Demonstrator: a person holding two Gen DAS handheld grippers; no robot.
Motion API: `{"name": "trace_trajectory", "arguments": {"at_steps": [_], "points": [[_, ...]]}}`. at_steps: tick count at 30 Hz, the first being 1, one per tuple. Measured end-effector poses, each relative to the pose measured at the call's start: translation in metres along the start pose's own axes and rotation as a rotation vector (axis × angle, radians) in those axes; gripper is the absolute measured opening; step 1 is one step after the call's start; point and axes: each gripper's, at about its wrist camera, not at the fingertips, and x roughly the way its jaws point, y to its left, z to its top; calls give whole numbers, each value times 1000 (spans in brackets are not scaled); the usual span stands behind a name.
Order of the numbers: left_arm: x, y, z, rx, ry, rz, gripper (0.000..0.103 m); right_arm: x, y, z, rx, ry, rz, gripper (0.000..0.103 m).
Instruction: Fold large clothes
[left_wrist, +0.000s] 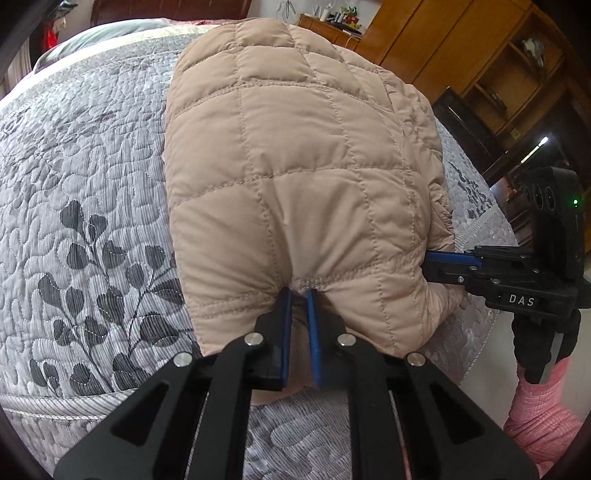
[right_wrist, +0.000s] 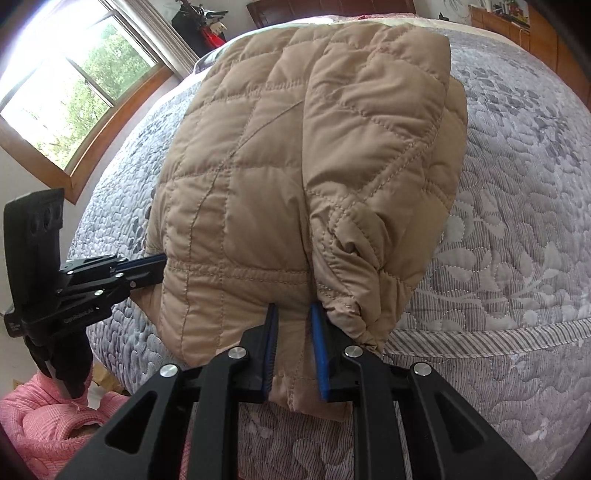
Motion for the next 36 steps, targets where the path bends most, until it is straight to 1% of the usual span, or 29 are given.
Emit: {"name": "trace_trajectory", "arguments": {"at_steps": [5, 11, 15, 18, 20, 22, 24, 25, 26, 28, 30, 31, 33, 36], "points": [[1, -13, -6, 27, -27, 61, 9, 1, 0, 0, -1, -2, -9, 17], [0, -24, -9, 37, -46, 95, 9, 0, 5, 1, 5, 0, -21, 17], [-5, -27, -8, 26, -49, 95, 9, -5, 5, 4, 19, -1, -10, 19], [-14, -27, -8, 31, -61, 99, 10, -13, 8, 5, 0, -15, -20, 20], [-19, -24, -9, 33, -65, 100, 9, -16, 11, 6, -9, -22, -26, 21], [-26, -20, -10, 32, -68, 98, 11, -20, 11, 7, -11, -28, -20, 25], [-33, -19, -9, 30, -73, 84, 18, -27, 13, 7, -22, -47, -15, 29], [-37, -17, -9, 30, -75, 81, 28, -31, 14, 7, -28, -57, -12, 33], [-40, -16, -9, 30, -80, 81, 41, -37, 15, 8, -35, -73, -6, 35], [-50, -16, -9, 41, -113, 116, 53, -49, 16, 10, -42, -102, 8, 44], [-57, -15, -8, 53, -143, 144, 54, -58, 14, 13, -43, -130, 8, 51], [-61, -12, -7, 51, -151, 148, 57, -63, 12, 15, -42, -146, 2, 56], [-66, -7, -3, 36, -160, 142, 59, -70, 7, 20, -27, -179, -15, 64], [-73, 5, 2, 14, -175, 152, 62, -79, -7, 26, 0, -214, -7, 71]]}}
